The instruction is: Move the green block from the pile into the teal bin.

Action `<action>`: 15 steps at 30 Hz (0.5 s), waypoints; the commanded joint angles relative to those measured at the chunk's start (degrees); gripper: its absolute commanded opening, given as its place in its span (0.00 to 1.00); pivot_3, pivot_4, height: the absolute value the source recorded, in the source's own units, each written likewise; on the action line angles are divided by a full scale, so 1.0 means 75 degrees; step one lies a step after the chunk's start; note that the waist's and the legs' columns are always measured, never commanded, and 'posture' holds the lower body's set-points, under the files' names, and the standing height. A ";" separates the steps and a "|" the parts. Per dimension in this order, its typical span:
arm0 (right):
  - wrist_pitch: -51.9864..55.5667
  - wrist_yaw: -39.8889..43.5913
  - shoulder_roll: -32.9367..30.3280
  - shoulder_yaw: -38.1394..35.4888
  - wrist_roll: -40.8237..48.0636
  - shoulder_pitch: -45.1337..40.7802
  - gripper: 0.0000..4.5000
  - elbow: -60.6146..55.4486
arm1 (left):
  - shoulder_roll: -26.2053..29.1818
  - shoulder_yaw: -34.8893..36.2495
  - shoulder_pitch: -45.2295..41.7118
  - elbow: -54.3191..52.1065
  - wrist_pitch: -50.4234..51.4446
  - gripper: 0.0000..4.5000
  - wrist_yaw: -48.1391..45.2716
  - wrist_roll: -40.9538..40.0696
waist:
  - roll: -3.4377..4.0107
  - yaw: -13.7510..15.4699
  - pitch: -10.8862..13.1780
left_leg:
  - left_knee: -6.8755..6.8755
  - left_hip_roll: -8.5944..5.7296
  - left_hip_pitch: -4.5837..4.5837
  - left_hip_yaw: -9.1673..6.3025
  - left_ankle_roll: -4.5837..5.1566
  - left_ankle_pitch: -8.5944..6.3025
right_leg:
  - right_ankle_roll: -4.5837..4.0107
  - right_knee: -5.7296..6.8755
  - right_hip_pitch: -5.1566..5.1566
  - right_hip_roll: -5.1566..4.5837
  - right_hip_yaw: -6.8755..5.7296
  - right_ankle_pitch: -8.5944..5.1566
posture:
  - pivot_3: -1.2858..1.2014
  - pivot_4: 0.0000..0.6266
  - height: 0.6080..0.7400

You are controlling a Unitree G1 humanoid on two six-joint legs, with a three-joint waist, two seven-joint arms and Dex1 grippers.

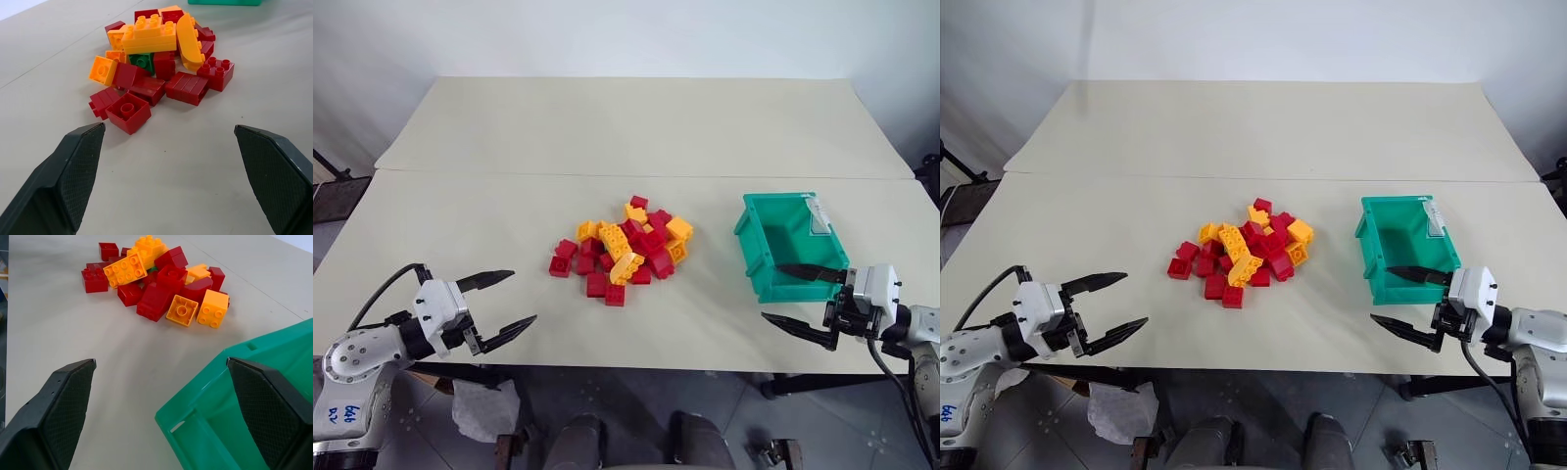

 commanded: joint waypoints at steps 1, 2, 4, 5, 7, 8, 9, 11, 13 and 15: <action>0.0367 -0.0309 0.0130 -0.0125 0.0379 0.0032 0.99 -0.0575 | 0.0105 0.0215 0.0068 -0.0445 0.0728 1.00 -0.0078 -0.0775 | 0.0000 -0.0002 0.0000 | 0.0000 0.0000 0.0000 0.0001 0.0000 0.0000 | 0.0000 0.0000 0.0000 0.0000 -0.0001 0.0000 | 0.52 0.24 1.00; 0.0626 -0.0454 0.0157 -0.0094 0.0494 -0.0024 0.99 -0.0738 | 0.0135 0.0235 0.0079 -0.0521 0.1011 1.00 -0.0125 -0.1012 | 0.0000 -0.0005 0.0000 | 0.0001 0.0002 0.0000 -0.0001 0.0000 0.0000 | 0.0000 0.0000 0.0000 0.0000 0.0001 0.0000 | 0.52 0.24 1.00; 0.1152 -0.0709 0.0205 0.0082 0.0711 -0.0216 0.99 -0.1214 | 0.0080 0.0316 0.0062 -0.0551 0.1037 1.00 -0.0231 -0.1209 | 0.0001 -0.0018 0.0001 | 0.0002 0.0028 0.0001 -0.0024 0.0000 0.0000 | 0.0000 0.0005 -0.0001 -0.0002 0.0002 0.0000 | 0.52 0.24 1.00; 0.1309 -0.0768 0.0242 0.0154 0.0802 -0.0320 0.99 -0.1411 | 0.0034 0.0341 0.0045 -0.0573 0.1016 1.00 -0.0317 -0.1316 | 0.0002 -0.0028 0.0001 | 0.0003 0.0034 0.0001 -0.0029 0.0000 0.0000 | -0.0001 0.0004 -0.0002 -0.0002 0.0003 0.0000 | 0.52 0.24 1.00; 0.1949 -0.0990 0.0305 0.0479 0.1081 -0.0639 0.96 -0.1983 | -0.0079 0.0393 0.0043 -0.0646 0.1161 1.00 -0.0192 -0.1470 | 0.0003 -0.0026 0.0001 | 0.0002 0.0035 0.0005 -0.0032 -0.0001 -0.0001 | -0.0003 0.0004 -0.0003 -0.0001 0.0005 0.0002 | 0.52 0.24 1.00; 0.2191 -0.1024 0.0324 0.0746 0.1100 -0.0841 0.91 -0.2223 | -0.0162 0.0441 0.0073 -0.0645 0.1187 1.00 -0.0158 -0.1569 | 0.0002 -0.0015 0.0001 | 0.0002 0.0029 0.0007 -0.0031 -0.0002 -0.0001 | -0.0005 0.0004 -0.0003 0.0000 0.0003 0.0003 | 0.52 0.24 1.00; 0.2456 -0.1233 0.0388 0.1027 0.0995 -0.1089 0.88 -0.2387 | -0.0236 0.0528 0.0145 -0.0606 0.1188 1.00 -0.0054 -0.1576 | 0.0004 -0.0034 0.0002 | 0.0002 0.0026 0.0004 -0.0029 -0.0002 -0.0002 | -0.0005 0.0002 -0.0003 0.0000 0.0003 0.0003 | 0.52 0.24 1.00; 0.2876 -0.1475 0.0477 0.1485 0.0811 -0.1521 0.73 -0.2550 | -0.0312 0.0689 0.0361 -0.0468 0.1036 1.00 -0.0056 -0.1444 | 0.0004 -0.0060 0.0002 | 0.0003 0.0034 0.0006 -0.0032 -0.0002 -0.0002 | -0.0007 0.0003 -0.0007 0.0001 0.0005 0.0004 | 0.52 0.24 1.00; 0.3137 -0.1730 0.0620 0.1890 0.0558 -0.1960 0.58 -0.2559 | -0.0378 0.0902 0.0625 -0.0295 0.0874 1.00 -0.0039 -0.1340 | 0.0003 -0.0081 0.0002 | 0.0002 0.0033 0.0007 -0.0033 -0.0006 -0.0004 | -0.0009 0.0004 -0.0010 0.0004 0.0005 0.0005 | 0.52 0.24 1.00; 0.3274 -0.1792 0.0764 0.2310 0.0311 -0.2341 0.44 -0.2500 | -0.0455 0.1113 0.0902 -0.0255 0.0814 1.00 0.0003 -0.1367 | 0.0003 -0.0080 0.0002 | 0.0002 0.0030 0.0003 -0.0037 -0.0007 -0.0005 | -0.0008 0.0002 -0.0012 0.0004 0.0002 0.0005 | 0.52 0.24 1.00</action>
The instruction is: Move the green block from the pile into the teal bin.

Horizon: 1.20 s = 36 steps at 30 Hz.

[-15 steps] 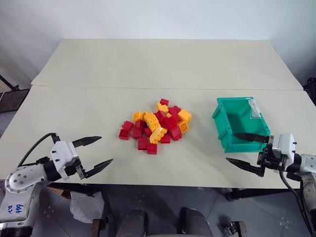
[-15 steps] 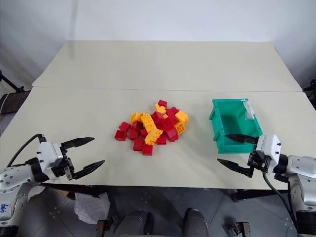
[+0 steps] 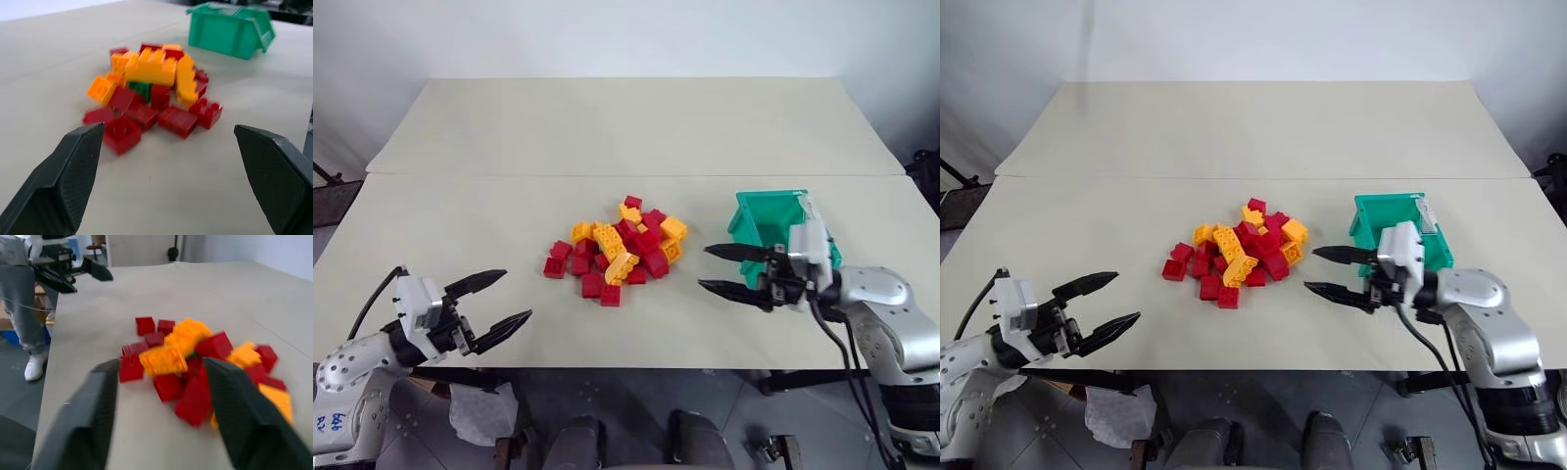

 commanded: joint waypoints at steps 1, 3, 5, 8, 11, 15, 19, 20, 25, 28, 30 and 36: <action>0.0264 -0.0166 0.0240 0.0638 -0.0391 -0.0561 0.35 -0.0047 | -0.0113 0.0537 0.0443 -0.0007 -0.0224 1.00 0.0081 -0.0014 | 0.0000 0.0007 0.0000 | 0.0000 -0.0002 -0.0003 0.0000 0.0003 -0.0002 | 0.0000 -0.0002 -0.0001 0.0000 -0.0001 0.0000 | 0.52 0.24 1.00; 0.0317 -0.0278 0.0494 0.1119 -0.0757 -0.0952 0.17 0.0148 | -0.0200 0.0599 0.0672 -0.0095 -0.0305 1.00 0.0126 0.0033 | -0.0001 0.0034 0.0000 | 0.0000 -0.0008 -0.0005 -0.0004 0.0004 -0.0004 | 0.0000 -0.0002 -0.0001 -0.0001 -0.0005 0.0000 | 0.52 0.24 1.00; 0.0530 -0.0313 0.0782 0.1661 -0.1052 -0.1311 0.06 0.0328 | -0.0317 0.0608 0.0809 -0.0294 -0.0299 1.00 0.0272 0.0017 | -0.0001 0.0038 0.0000 | 0.0001 -0.0010 -0.0005 -0.0002 0.0004 -0.0005 | 0.0000 -0.0004 -0.0001 -0.0001 -0.0005 0.0000 | 0.52 0.24 1.00; 0.0736 -0.0480 0.1281 0.2352 -0.1576 -0.1817 0.00 0.0684 | -0.0475 0.0509 0.0900 -0.0627 -0.0319 1.00 0.0487 0.0075 | -0.0003 0.0042 -0.0001 | 0.0002 -0.0008 -0.0004 -0.0005 0.0004 -0.0005 | 0.0000 0.0002 -0.0003 -0.0001 -0.0005 0.0000 | 0.52 0.24 1.00; 0.0982 -0.0804 0.1792 0.2751 -0.2020 -0.2316 0.00 0.1172 | -0.0571 0.0386 0.0934 -0.0829 -0.0306 1.00 0.0642 0.0146 | -0.0003 0.0024 -0.0001 | 0.0002 -0.0011 -0.0008 -0.0009 0.0002 -0.0005 | 0.0000 0.0005 -0.0007 -0.0002 -0.0006 0.0000 | 0.52 0.24 1.00; 0.0826 -0.0935 0.2280 0.3321 -0.2805 -0.3027 0.00 0.2135 | -0.0754 0.0256 0.0944 -0.1014 -0.0331 1.00 0.0856 0.0235 | -0.0003 -0.0042 -0.0002 | 0.0001 -0.0025 -0.0007 -0.0008 0.0001 -0.0006 | 0.0000 0.0015 -0.0012 -0.0002 -0.0008 0.0000 | 0.52 0.24 1.00; 0.0289 -0.1076 0.2890 0.3260 -0.3383 -0.4380 0.00 0.4294 | -0.0879 0.0091 0.0950 -0.1152 -0.0368 1.00 0.0988 0.0300 | -0.0002 -0.0180 -0.0001 | 0.0001 -0.0024 -0.0007 -0.0010 -0.0001 -0.0006 | 0.0000 0.0032 -0.0023 -0.0001 -0.0010 0.0000 | 0.52 0.24 1.00; 0.0085 -0.1244 0.2980 0.3195 -0.3530 -0.4569 0.00 0.4703 | -0.0880 0.0080 0.0948 -0.1174 -0.0361 1.00 0.1001 0.0295 | -0.0002 -0.0219 -0.0001 | 0.0001 -0.0023 -0.0004 -0.0011 -0.0002 -0.0006 | 0.0000 0.0040 -0.0023 0.0000 -0.0011 0.0000 | 0.52 0.24 1.00; -0.0906 -0.1967 0.3454 0.2935 -0.4062 -0.5273 0.00 0.6399 | -0.0849 0.0056 0.0772 -0.1085 -0.0339 1.00 0.1061 0.0313 | -0.0003 -0.0324 -0.0002 | -0.0003 -0.0025 -0.0007 -0.0027 -0.0010 -0.0010 | -0.0001 0.0073 -0.0041 -0.0001 -0.0016 0.0000 | 0.52 0.24 1.00; -0.1171 -0.1977 0.3618 0.2843 -0.4202 -0.5435 0.00 0.6812 | -0.0879 -0.0053 0.0587 -0.1046 -0.0322 1.00 0.1106 0.0343 | -0.0003 -0.0349 -0.0002 | -0.0005 -0.0023 -0.0008 -0.0017 -0.0011 -0.0011 | 0.0000 0.0078 -0.0050 0.0000 -0.0015 0.0000 | 0.52 0.24 1.00; -0.1259 -0.1662 0.3680 0.2860 -0.4171 -0.5334 0.00 0.6647 | -0.0886 -0.0118 0.0487 -0.0982 -0.0323 1.00 0.1104 0.0362 | -0.0003 -0.0353 -0.0002 | -0.0003 -0.0022 -0.0007 -0.0015 -0.0011 -0.0011 | 0.0000 0.0085 -0.0051 0.0000 -0.0014 0.0000 | 0.52 0.24 1.00; -0.0777 -0.0635 0.3426 0.3232 -0.4253 -0.4686 0.00 0.5479 | -0.0868 -0.0222 0.0248 -0.0789 -0.0347 1.00 0.1083 0.0431 | -0.0003 -0.0345 -0.0002 | -0.0002 -0.0020 -0.0007 -0.0014 -0.0011 -0.0011 | -0.0001 0.0088 -0.0052 0.0000 -0.0013 0.0000 | 0.52 0.24 1.00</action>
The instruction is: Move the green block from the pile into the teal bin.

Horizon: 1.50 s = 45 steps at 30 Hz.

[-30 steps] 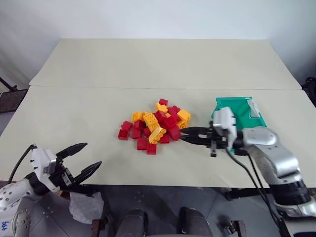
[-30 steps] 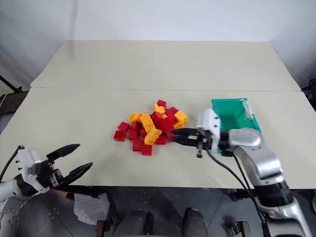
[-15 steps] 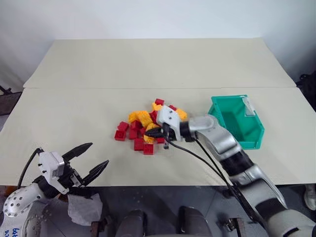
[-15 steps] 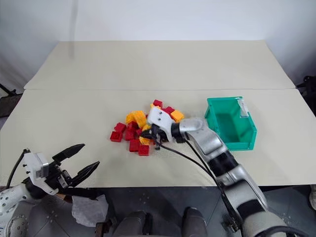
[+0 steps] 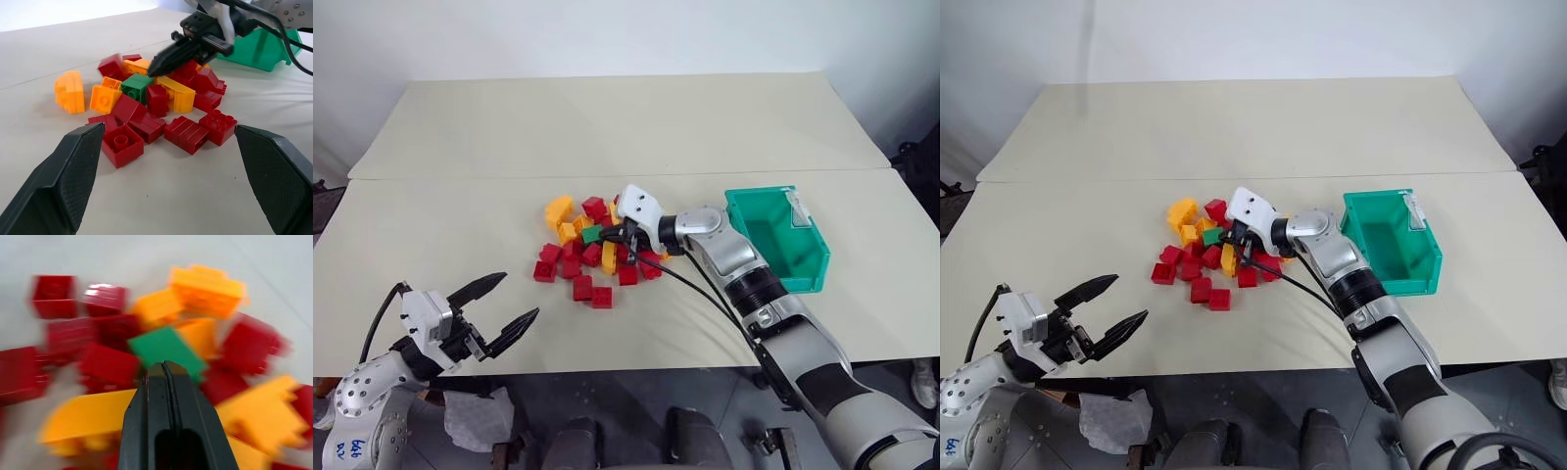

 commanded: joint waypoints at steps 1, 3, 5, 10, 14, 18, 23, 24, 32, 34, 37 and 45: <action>0.0276 0.0571 -0.0230 0.0286 -0.0129 0.0320 0.00 -0.0872 | 0.0032 0.0002 -0.0073 0.0090 -0.0089 1.00 -0.0007 0.0031 | 0.0001 0.0004 0.0000 | 0.0000 -0.0001 0.0000 0.0002 0.0000 0.0000 | 0.0000 0.0000 -0.0001 -0.0001 0.0002 0.0000 | 0.52 0.24 1.00; 0.0739 0.0971 -0.0538 0.0496 -0.0149 0.0665 0.00 -0.1610 | 0.0041 -0.0007 -0.0121 0.0123 -0.0091 1.00 -0.0025 0.0044 | 0.0000 0.0016 0.0000 | 0.0000 -0.0001 0.0000 0.0001 0.0000 0.0000 | 0.0000 0.0001 -0.0001 -0.0001 0.0002 0.0000 | 0.52 0.24 1.00; 0.1089 0.1193 -0.0760 0.0500 -0.0083 0.0814 0.00 -0.2115 | 0.0056 -0.0006 -0.0123 0.0120 -0.0090 1.00 -0.0039 0.0044 | 0.0000 0.0034 0.0000 | 0.0001 -0.0002 0.0000 -0.0001 0.0000 0.0000 | 0.0000 0.0001 0.0000 -0.0002 0.0002 0.0000 | 0.52 0.24 1.00; 0.2345 0.1401 -0.0808 -0.0368 0.0812 0.0328 0.00 -0.2542 | 0.0077 0.0106 0.0008 0.0030 -0.0072 1.00 -0.0055 -0.0015 | 0.0001 0.0029 0.0001 | 0.0004 -0.0001 0.0000 0.0005 0.0000 0.0000 | 0.0000 0.0000 -0.0001 -0.0003 0.0002 0.0000 | 0.52 0.24 1.00; 0.2492 0.1457 -0.0698 -0.0369 0.0781 -0.0247 0.13 -0.1973 | 0.0090 0.0142 0.0071 0.0064 -0.0100 1.00 -0.0079 0.0007 | 0.0001 0.0008 0.0001 | 0.0002 0.0003 -0.0004 0.0014 -0.0002 -0.0002 | -0.0002 0.0006 -0.0016 -0.0003 0.0007 -0.0001 | 0.52 0.24 1.00; 0.1690 0.1340 -0.0393 -0.0141 0.0272 -0.1026 0.43 -0.0322 | 0.0061 0.0108 0.0024 0.0100 -0.0111 1.00 -0.0031 0.0056 | 0.0001 0.0004 0.0001 | -0.0003 0.0004 -0.0005 0.0030 -0.0005 -0.0003 | -0.0004 0.0021 -0.0036 -0.0003 0.0012 -0.0002 | 0.52 0.24 1.00; 0.0458 0.0869 0.0211 -0.0116 -0.0343 -0.2042 0.81 0.2061 | -0.0008 0.0076 0.0002 0.0117 -0.0165 1.00 0.0049 0.0109 | 0.0001 -0.0034 0.0001 | -0.0003 0.0003 -0.0018 0.0049 -0.0005 -0.0003 | -0.0005 0.0048 -0.0069 -0.0007 0.0016 -0.0002 | 0.52 0.24 1.00; 0.0232 0.0810 0.0283 -0.0103 -0.0462 -0.2181 0.89 0.2438 | -0.0022 0.0079 -0.0005 0.0123 -0.0178 1.00 0.0073 0.0119 | 0.0001 -0.0035 0.0001 | -0.0004 0.0004 -0.0019 0.0048 -0.0005 -0.0003 | -0.0005 0.0048 -0.0070 -0.0007 0.0015 -0.0003 | 0.52 0.24 1.00; -0.0856 0.0289 0.0794 -0.0308 -0.0965 -0.3036 0.99 0.4401 | -0.0098 0.0117 0.0032 0.0065 -0.0274 1.00 0.0214 0.0144 | 0.0001 -0.0094 0.0001 | -0.0003 0.0008 -0.0020 0.0046 -0.0007 -0.0003 | -0.0007 0.0048 -0.0069 -0.0006 0.0014 -0.0003 | 0.52 0.24 1.00; -0.0955 0.0342 0.0877 -0.0288 -0.1079 -0.3133 0.99 0.4645 | -0.0109 0.0120 0.0061 0.0038 -0.0297 1.00 0.0241 0.0147 | 0.0002 -0.0119 0.0001 | -0.0003 0.0008 -0.0020 0.0045 -0.0007 -0.0003 | -0.0007 0.0048 -0.0069 -0.0006 0.0013 -0.0003 | 0.52 0.24 1.00; -0.1083 0.0392 0.0989 -0.0218 -0.1333 -0.3232 0.99 0.4950 | -0.0113 0.0112 0.0054 0.0029 -0.0327 1.00 0.0279 0.0151 | 0.0002 -0.0174 0.0001 | -0.0004 0.0009 -0.0020 0.0044 -0.0008 -0.0004 | -0.0007 0.0050 -0.0069 -0.0006 0.0014 -0.0003 | 0.52 0.24 1.00; -0.0873 0.1620 0.1216 -0.0021 -0.1819 -0.3475 0.99 0.5363 | -0.0115 0.0119 -0.0014 0.0031 -0.0445 1.00 0.0406 0.0176 | 0.0002 -0.0186 0.0001 | -0.0003 0.0010 -0.0019 0.0044 -0.0009 -0.0004 | -0.0007 0.0052 -0.0068 -0.0006 0.0015 -0.0003 | 0.52 0.24 1.00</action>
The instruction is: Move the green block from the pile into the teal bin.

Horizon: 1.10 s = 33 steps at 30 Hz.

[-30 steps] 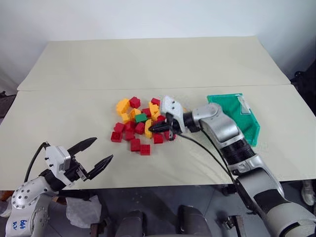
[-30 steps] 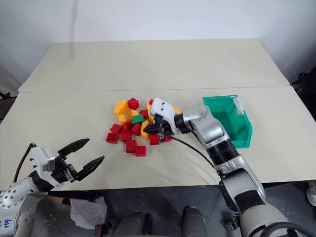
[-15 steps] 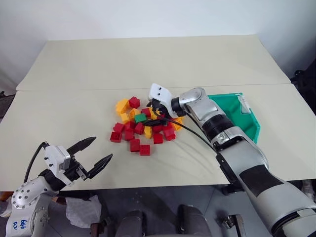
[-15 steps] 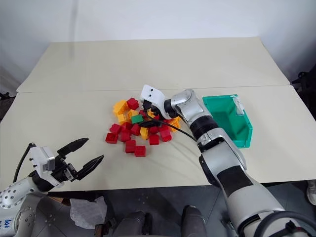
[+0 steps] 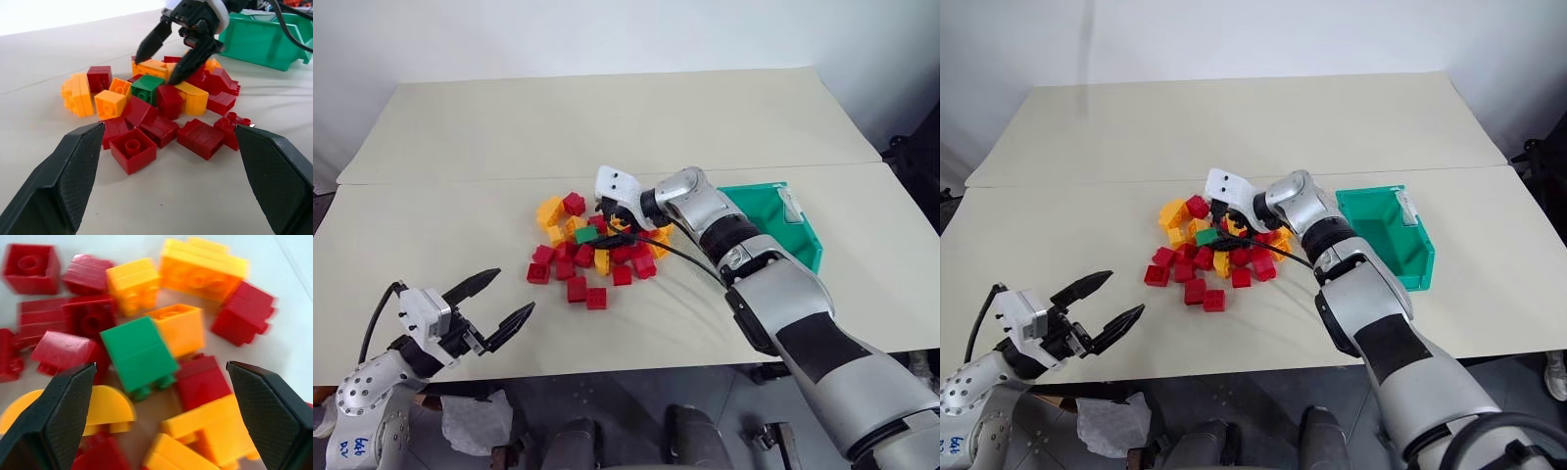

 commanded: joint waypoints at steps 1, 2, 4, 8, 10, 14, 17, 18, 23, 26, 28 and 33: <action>0.0208 0.0709 0.0160 0.0157 -0.0304 -0.0075 0.95 0.0171 | -0.0036 0.0094 0.0011 -0.0207 -0.0181 1.00 0.0089 0.0033 | 0.0000 0.0001 0.0000 | 0.0000 0.0000 0.0000 -0.0001 0.0000 0.0000 | 0.0000 0.0000 0.0000 0.0000 0.0000 0.0000 | 0.52 0.24 1.00; 0.0254 0.0861 0.0189 0.0159 -0.0337 -0.0093 0.90 0.0177 | -0.0043 0.0087 0.0016 -0.0217 -0.0186 1.00 0.0106 0.0034 | 0.0000 0.0001 0.0000 | 0.0000 0.0000 0.0000 -0.0001 0.0000 0.0000 | 0.0000 0.0000 0.0000 0.0000 0.0000 0.0000 | 0.52 0.24 1.00; 0.0311 0.0963 0.0247 0.0114 -0.0369 -0.0100 0.78 0.0160 | -0.0067 0.0062 0.0035 -0.0253 -0.0200 1.00 0.0139 0.0046 | 0.0000 0.0004 0.0000 | 0.0000 0.0001 0.0000 -0.0002 -0.0001 -0.0001 | 0.0000 0.0001 0.0000 -0.0001 0.0001 0.0000 | 0.52 0.24 1.00; 0.0362 0.0967 0.0314 0.0014 -0.0394 -0.0074 0.57 0.0120 | -0.0119 0.0028 0.0078 -0.0300 -0.0225 1.00 0.0173 0.0064 | 0.0000 0.0001 0.0000 | 0.0000 0.0004 0.0000 -0.0006 -0.0002 -0.0001 | 0.0000 0.0003 0.0000 -0.0004 0.0001 0.0000 | 0.52 0.24 1.00; 0.0279 0.0551 0.0330 -0.0074 -0.0404 -0.0062 0.57 0.0129 | -0.0136 0.0032 0.0091 -0.0302 -0.0226 1.00 0.0186 0.0067 | 0.0000 0.0001 0.0000 | 0.0000 0.0003 0.0000 -0.0006 -0.0003 -0.0002 | -0.0001 0.0004 -0.0001 -0.0003 0.0000 0.0000 | 0.52 0.24 1.00; 0.0215 0.0250 0.0365 -0.0125 -0.0475 -0.0029 0.57 0.0176 | -0.0149 0.0037 0.0142 -0.0353 -0.0218 1.00 0.0205 0.0073 | 0.0000 0.0006 0.0000 | 0.0001 0.0003 0.0000 -0.0006 -0.0004 -0.0002 | -0.0001 0.0005 -0.0001 -0.0005 0.0001 0.0000 | 0.52 0.24 1.00; 0.0151 0.0455 0.0466 -0.0143 -0.0459 0.0089 0.57 0.0138 | -0.0163 0.0060 0.0185 -0.0385 -0.0209 1.00 0.0229 0.0047 | 0.0000 0.0004 0.0000 | 0.0002 0.0001 0.0000 -0.0006 -0.0004 -0.0002 | -0.0001 0.0006 -0.0001 -0.0007 0.0001 0.0000 | 0.52 0.24 1.00; 0.0124 0.0532 0.0488 -0.0181 -0.0419 0.0119 0.49 0.0105 | -0.0161 0.0063 0.0204 -0.0394 -0.0209 1.00 0.0231 0.0046 | 0.0000 0.0001 0.0000 | 0.0002 0.0000 0.0000 -0.0007 -0.0003 -0.0002 | -0.0001 0.0007 -0.0001 -0.0006 0.0000 0.0000 | 0.52 0.24 1.00; 0.0125 0.1138 0.0390 -0.0602 -0.0010 0.0157 0.32 -0.0162 | -0.0102 0.0033 0.0206 -0.0447 -0.0132 1.00 0.0155 -0.0026 | 0.0000 -0.0003 0.0000 | 0.0001 0.0002 0.0001 -0.0005 -0.0004 -0.0002 | -0.0001 0.0006 -0.0001 -0.0005 0.0000 0.0000 | 0.52 0.24 1.00; -0.0112 0.1603 0.0187 -0.1064 0.0457 0.0227 0.32 -0.0520 | -0.0047 -0.0062 0.0114 -0.0498 -0.0039 1.00 0.0051 -0.0092 | 0.0000 -0.0004 0.0001 | 0.0000 0.0002 0.0000 -0.0005 -0.0004 -0.0002 | -0.0001 0.0004 -0.0002 -0.0005 0.0000 0.0000 | 0.52 0.24 1.00; -0.0323 0.1812 -0.0162 -0.1320 0.0688 0.0315 0.32 -0.0874 | 0.0009 -0.0194 -0.0070 -0.0516 0.0058 1.00 -0.0041 -0.0107 | 0.0002 0.0026 0.0002 | 0.0002 0.0002 -0.0004 -0.0008 -0.0003 -0.0002 | -0.0001 0.0004 -0.0002 -0.0006 -0.0001 0.0000 | 0.52 0.24 1.00; -0.0225 0.2398 -0.1210 -0.2177 0.1726 0.0897 0.32 -0.2398 | 0.0032 -0.0620 -0.0706 -0.0459 0.0246 1.00 -0.0230 -0.0114 | 0.0000 0.0127 0.0001 | 0.0013 -0.0014 -0.0009 -0.0007 0.0000 -0.0001 | 0.0001 0.0002 0.0001 -0.0014 -0.0005 0.0001 | 0.52 0.24 1.00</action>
